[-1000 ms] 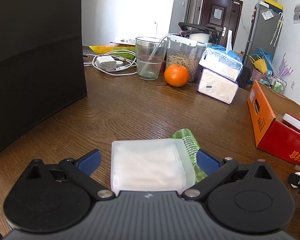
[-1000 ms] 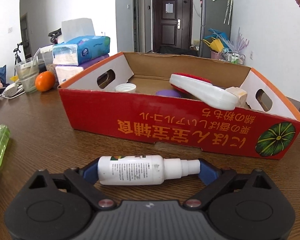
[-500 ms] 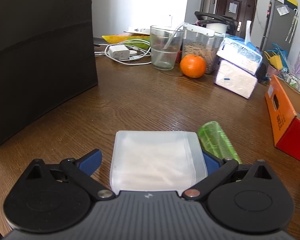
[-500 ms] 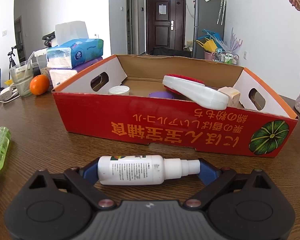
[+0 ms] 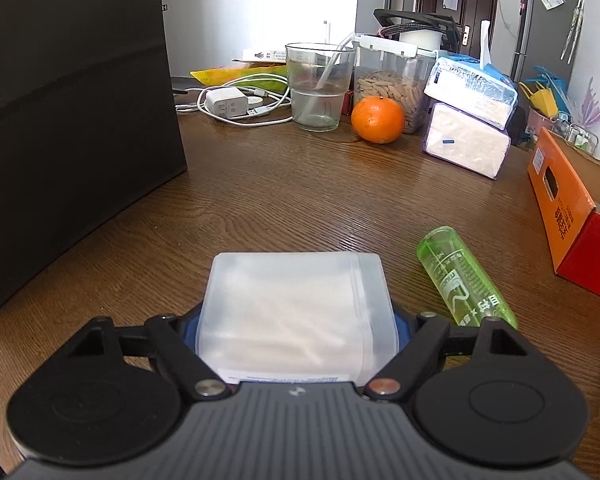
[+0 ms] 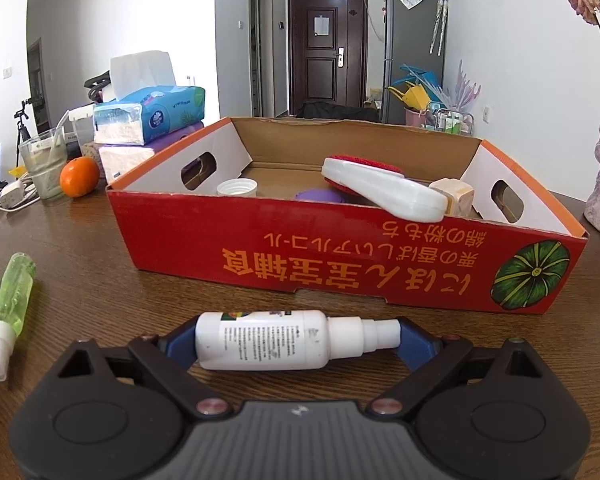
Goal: Organize rigid objects
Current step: 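Lift the cotton pad pack with the left tool while the right tool grips the white spray bottle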
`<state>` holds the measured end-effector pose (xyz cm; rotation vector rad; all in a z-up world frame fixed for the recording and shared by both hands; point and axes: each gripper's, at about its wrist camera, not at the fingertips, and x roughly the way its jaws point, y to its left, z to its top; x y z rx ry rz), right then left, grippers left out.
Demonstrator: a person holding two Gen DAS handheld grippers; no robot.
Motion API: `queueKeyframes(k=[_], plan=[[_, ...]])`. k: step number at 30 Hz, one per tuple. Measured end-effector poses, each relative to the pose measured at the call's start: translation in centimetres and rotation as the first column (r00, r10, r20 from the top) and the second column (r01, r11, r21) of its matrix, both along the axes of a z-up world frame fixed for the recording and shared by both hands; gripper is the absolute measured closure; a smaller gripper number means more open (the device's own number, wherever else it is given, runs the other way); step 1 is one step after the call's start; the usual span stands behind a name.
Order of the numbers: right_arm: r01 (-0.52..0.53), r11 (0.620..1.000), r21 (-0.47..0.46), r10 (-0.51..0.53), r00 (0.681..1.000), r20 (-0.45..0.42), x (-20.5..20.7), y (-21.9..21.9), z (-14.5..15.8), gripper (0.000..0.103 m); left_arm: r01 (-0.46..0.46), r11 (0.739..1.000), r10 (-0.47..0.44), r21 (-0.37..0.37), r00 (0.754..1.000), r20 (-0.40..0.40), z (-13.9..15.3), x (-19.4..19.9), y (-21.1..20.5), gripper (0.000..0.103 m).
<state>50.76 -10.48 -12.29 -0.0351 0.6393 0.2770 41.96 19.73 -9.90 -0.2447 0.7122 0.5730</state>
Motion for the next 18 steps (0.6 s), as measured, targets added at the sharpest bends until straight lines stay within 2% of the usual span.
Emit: queueKeyframes(k=[18], plan=[[0.03,0.999,0.033,-0.033,0.996,0.082,-5.1,-1.1,1.1,0.006,-0.015,1.0,0.013,0.025,0.996,0.087,1.7,-1.7,-0.3,0.02]])
